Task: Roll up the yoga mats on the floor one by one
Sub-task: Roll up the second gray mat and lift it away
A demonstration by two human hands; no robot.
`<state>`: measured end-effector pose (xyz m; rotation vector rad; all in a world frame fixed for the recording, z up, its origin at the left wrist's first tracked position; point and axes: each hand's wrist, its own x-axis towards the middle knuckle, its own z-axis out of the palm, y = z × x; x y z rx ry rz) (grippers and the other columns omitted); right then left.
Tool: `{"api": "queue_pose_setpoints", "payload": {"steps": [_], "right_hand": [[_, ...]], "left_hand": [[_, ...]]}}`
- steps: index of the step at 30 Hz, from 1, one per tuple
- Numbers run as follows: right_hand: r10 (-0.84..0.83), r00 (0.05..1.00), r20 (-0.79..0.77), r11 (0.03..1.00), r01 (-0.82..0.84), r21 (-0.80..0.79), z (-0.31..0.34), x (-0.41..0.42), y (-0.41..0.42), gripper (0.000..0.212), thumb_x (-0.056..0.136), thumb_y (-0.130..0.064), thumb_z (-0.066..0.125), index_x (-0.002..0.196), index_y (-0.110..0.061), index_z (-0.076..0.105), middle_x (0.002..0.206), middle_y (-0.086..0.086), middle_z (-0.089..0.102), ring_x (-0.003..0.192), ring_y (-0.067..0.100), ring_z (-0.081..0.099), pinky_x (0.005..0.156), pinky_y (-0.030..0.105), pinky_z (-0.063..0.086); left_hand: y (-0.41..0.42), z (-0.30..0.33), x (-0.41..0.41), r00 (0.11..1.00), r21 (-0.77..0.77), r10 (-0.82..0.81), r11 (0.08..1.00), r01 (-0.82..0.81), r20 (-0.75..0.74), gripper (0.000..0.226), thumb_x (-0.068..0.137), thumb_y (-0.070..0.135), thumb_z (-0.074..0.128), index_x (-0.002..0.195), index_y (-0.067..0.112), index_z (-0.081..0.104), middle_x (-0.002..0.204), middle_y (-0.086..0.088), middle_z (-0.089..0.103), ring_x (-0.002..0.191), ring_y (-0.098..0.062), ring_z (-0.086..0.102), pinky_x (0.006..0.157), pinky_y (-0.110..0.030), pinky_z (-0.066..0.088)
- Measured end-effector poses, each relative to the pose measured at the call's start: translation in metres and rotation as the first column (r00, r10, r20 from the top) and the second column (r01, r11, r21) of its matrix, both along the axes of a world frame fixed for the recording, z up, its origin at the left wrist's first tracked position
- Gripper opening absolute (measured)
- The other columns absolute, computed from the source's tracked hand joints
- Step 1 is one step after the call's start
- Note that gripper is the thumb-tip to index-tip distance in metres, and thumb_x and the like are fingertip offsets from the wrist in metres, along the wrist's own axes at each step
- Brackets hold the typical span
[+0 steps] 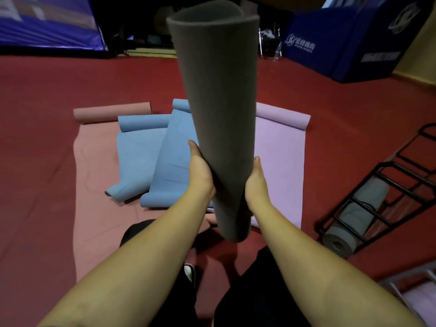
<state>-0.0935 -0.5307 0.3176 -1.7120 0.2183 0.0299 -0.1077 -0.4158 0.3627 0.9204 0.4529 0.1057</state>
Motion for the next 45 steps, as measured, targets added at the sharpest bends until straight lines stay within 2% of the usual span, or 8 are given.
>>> {"api": "queue_pose_setpoints", "payload": {"steps": [4, 9, 15, 23, 30, 33, 37, 45], "right_hand": [[-0.031, 0.981, -0.194, 0.989, 0.058, 0.137, -0.071, 0.019, -0.015, 0.105, 0.053, -0.106, 0.022, 0.127, -0.042, 0.059, 0.133, -0.01, 0.061, 0.125, 0.02, 0.053, 0.112, 0.045, 0.035], [0.054, 0.994, -0.094, 0.927, -0.014, 0.375, 0.012, -0.012, -0.017, 0.049, 0.106, -0.047, 0.027, 0.095, -0.019, 0.065, 0.08, -0.007, 0.073, 0.073, 0.004, 0.067, 0.066, 0.016, 0.051], [0.091, 0.994, 0.056, 0.923, -0.106, 0.369, 0.018, 0.001, -0.014, 0.053, 0.091, -0.058, 0.049, 0.118, -0.016, 0.069, 0.117, 0.008, 0.071, 0.114, 0.024, 0.064, 0.108, 0.046, 0.044], [0.032, 0.999, -0.025, 0.928, -0.02, 0.372, 0.028, -0.013, -0.009, 0.041, 0.099, -0.041, 0.049, 0.118, -0.01, 0.069, 0.108, 0.009, 0.074, 0.106, 0.027, 0.068, 0.101, 0.045, 0.05], [0.065, 0.997, 0.051, 0.939, -0.078, 0.334, 0.023, -0.017, -0.019, 0.03, 0.099, -0.037, 0.051, 0.111, -0.017, 0.07, 0.106, 0.002, 0.074, 0.099, 0.015, 0.069, 0.093, 0.034, 0.053], [0.139, 0.986, -0.09, 0.944, -0.105, 0.311, -0.022, -0.019, -0.02, 0.064, 0.079, -0.068, 0.061, 0.121, -0.021, 0.068, 0.119, -0.001, 0.071, 0.115, 0.015, 0.063, 0.109, 0.041, 0.042], [0.12, 0.991, -0.063, 0.956, -0.098, 0.278, 0.003, -0.017, -0.015, 0.039, 0.1, -0.038, 0.047, 0.119, -0.01, 0.066, 0.1, 0.002, 0.072, 0.089, 0.017, 0.065, 0.075, 0.027, 0.052], [0.143, 0.988, -0.066, 0.905, -0.103, 0.412, -0.012, -0.023, -0.03, 0.029, 0.101, -0.023, 0.048, 0.123, -0.012, 0.062, 0.12, 0.011, 0.069, 0.119, 0.027, 0.061, 0.098, 0.035, 0.05]], "left_hand": [[0.01, -0.033, -0.007, 0.994, 0.159, -0.021, 0.987, 0.038, -0.105, 0.057, 0.094, 0.068, 0.04, 0.108, 0.023, 0.072, 0.114, 0.004, 0.071, 0.109, -0.017, 0.06, 0.106, -0.041, 0.043], [0.01, -0.042, -0.01, 0.995, 0.312, -0.088, 0.947, 0.072, 0.039, 0.053, 0.099, 0.06, 0.038, 0.094, 0.022, 0.075, 0.105, -0.003, 0.074, 0.11, -0.023, 0.064, 0.106, -0.045, 0.044], [0.008, -0.029, -0.009, 0.976, 0.452, -0.15, 0.89, 0.063, 0.158, 0.02, 0.101, 0.038, 0.05, 0.104, 0.023, 0.062, 0.094, 0.014, 0.07, 0.098, -0.007, 0.064, 0.092, -0.027, 0.049], [0.009, -0.018, -0.022, 0.986, 0.237, -0.126, 0.967, 0.097, 0.112, 0.052, 0.084, 0.05, 0.054, 0.113, 0.01, 0.07, 0.113, -0.014, 0.071, 0.11, -0.027, 0.066, 0.105, -0.054, 0.046], [0.013, -0.02, -0.037, 0.977, 0.318, -0.1, 0.948, 0.036, 0.187, 0.023, 0.098, 0.031, 0.049, 0.108, 0.025, 0.069, 0.108, 0.003, 0.073, 0.107, -0.016, 0.066, 0.1, -0.04, 0.05], [0.011, -0.052, -0.048, 0.99, 0.3, -0.118, 0.95, 0.089, 0.08, 0.035, 0.104, 0.034, 0.041, 0.118, 0.018, 0.069, 0.115, 0.001, 0.072, 0.113, -0.014, 0.064, 0.109, -0.045, 0.043], [0.01, -0.039, -0.036, 0.99, 0.306, -0.127, 0.947, 0.101, 0.065, 0.03, 0.1, 0.037, 0.045, 0.115, 0.022, 0.067, 0.115, 0.002, 0.072, 0.113, -0.014, 0.064, 0.109, -0.045, 0.043], [0.005, -0.056, -0.038, 0.977, 0.424, -0.184, 0.898, 0.122, 0.109, 0.034, 0.095, 0.031, 0.056, 0.128, 0.023, 0.06, 0.126, 0.005, 0.067, 0.123, -0.012, 0.058, 0.108, -0.033, 0.044]]}}
